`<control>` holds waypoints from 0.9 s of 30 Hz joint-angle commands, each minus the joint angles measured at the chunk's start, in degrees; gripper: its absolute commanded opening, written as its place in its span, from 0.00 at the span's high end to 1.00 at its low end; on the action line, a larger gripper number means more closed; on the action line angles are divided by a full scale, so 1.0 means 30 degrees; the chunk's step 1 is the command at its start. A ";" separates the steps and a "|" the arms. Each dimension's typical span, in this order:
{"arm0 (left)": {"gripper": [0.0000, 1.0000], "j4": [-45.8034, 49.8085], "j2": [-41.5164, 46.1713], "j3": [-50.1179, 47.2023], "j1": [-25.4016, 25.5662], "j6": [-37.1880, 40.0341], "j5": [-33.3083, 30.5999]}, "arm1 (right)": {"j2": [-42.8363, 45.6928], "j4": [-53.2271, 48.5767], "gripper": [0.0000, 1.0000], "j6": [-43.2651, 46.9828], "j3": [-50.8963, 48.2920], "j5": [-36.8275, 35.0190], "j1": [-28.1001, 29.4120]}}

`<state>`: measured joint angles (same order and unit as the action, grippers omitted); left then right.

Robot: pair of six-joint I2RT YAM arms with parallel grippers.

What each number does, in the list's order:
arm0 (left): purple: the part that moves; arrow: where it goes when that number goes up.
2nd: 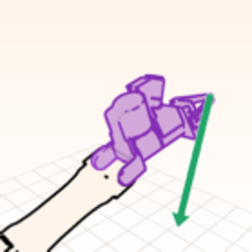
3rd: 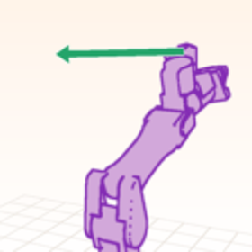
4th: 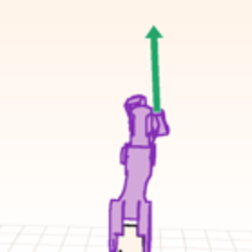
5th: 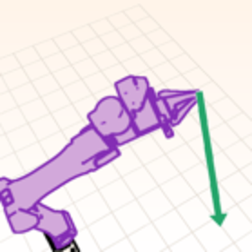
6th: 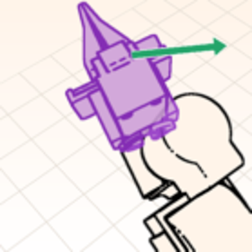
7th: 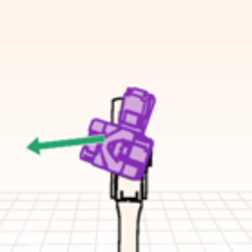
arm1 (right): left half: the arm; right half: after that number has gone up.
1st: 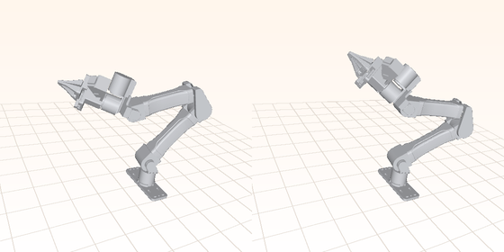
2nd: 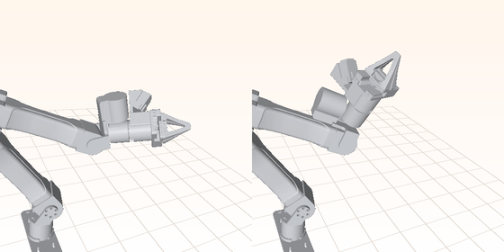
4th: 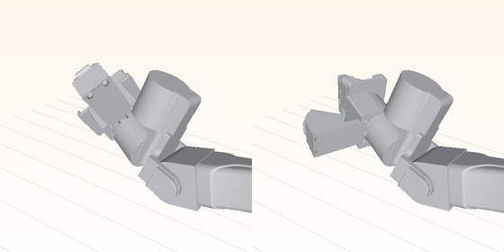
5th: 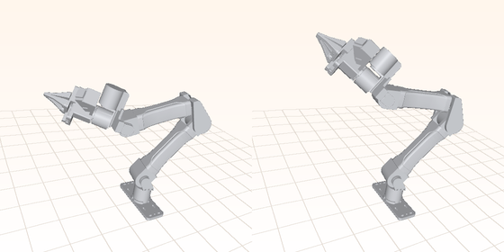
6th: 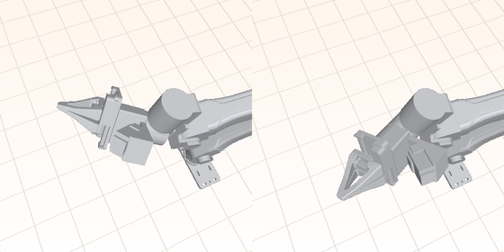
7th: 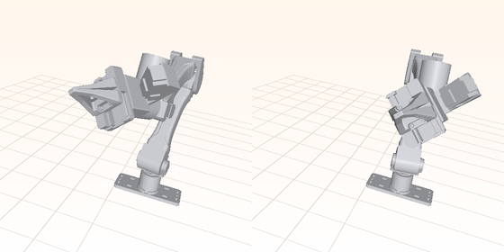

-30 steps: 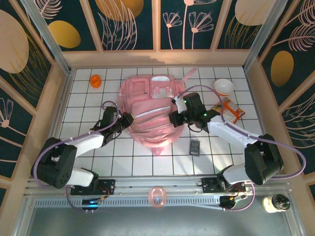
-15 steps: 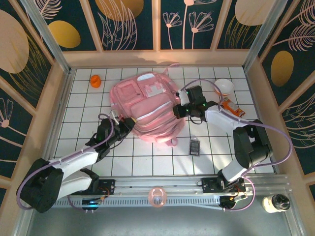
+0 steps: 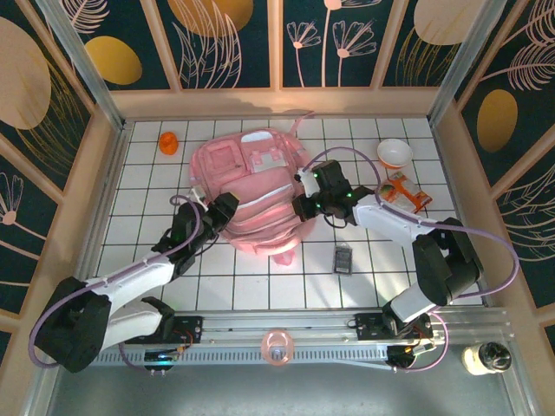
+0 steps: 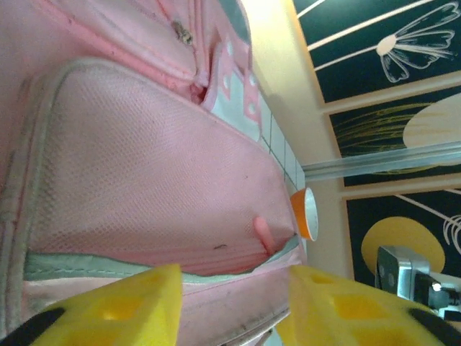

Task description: Pack the student bag

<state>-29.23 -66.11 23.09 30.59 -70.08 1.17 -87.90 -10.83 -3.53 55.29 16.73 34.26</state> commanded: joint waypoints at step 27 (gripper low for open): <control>0.39 0.5443 -0.7040 0.7002 0.0438 3.2023 0.6810 | 0.1061 0.0136 1.00 0.0898 0.0116 0.2736 -0.0492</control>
<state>-14.20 -85.58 42.94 31.62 22.37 20.12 -87.35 -10.98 -1.80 55.31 22.04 33.06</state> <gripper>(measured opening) 0.616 0.038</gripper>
